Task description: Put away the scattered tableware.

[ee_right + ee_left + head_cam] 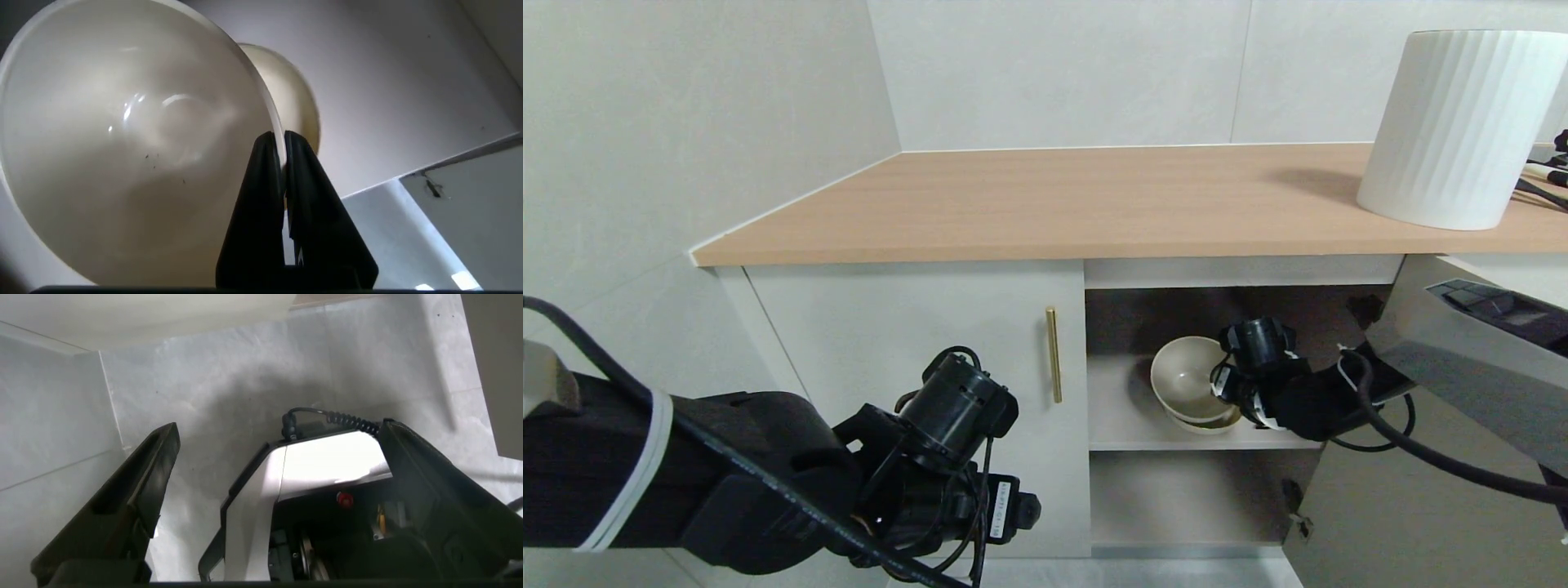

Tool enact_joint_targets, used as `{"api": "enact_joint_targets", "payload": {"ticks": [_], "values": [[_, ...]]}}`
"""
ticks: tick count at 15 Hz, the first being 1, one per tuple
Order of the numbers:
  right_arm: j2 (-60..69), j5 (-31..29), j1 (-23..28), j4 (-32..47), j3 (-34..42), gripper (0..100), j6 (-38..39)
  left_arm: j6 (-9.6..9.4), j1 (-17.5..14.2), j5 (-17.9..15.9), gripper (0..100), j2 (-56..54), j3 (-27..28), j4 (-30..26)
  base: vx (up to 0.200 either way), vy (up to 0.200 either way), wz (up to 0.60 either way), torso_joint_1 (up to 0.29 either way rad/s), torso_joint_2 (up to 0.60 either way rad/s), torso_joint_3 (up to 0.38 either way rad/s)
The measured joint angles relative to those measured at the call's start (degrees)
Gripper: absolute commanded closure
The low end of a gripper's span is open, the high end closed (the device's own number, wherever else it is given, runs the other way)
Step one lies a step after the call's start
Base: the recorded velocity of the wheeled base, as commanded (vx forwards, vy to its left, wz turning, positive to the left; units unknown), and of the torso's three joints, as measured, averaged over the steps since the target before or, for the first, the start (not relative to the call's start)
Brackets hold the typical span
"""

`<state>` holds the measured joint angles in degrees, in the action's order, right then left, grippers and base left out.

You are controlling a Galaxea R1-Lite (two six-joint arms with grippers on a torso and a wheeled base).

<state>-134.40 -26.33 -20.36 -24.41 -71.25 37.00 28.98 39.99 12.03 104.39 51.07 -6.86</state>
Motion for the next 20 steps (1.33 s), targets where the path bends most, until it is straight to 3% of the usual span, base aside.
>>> {"api": "enact_joint_targets", "payload": {"ticks": [14,15,20], "values": [[-1.8,-0.7,0.7,0.5,-1.2,100,-0.4,0.00,-0.1,0.0,0,0.2,0.0,0.0,0.000,0.000,0.00,0.000,0.00,0.000],[-1.9,-0.8,0.6,0.5,-1.1,0,-0.4,0.00,-0.1,0.0,0,0.3,0.0,0.0,0.000,0.000,0.00,0.000,0.00,0.000],[-1.9,-0.7,0.6,0.6,-0.8,0,-0.4,0.02,-0.1,0.0,0,0.3,0.0,0.0,0.000,0.000,0.00,0.000,0.00,0.000]]}}
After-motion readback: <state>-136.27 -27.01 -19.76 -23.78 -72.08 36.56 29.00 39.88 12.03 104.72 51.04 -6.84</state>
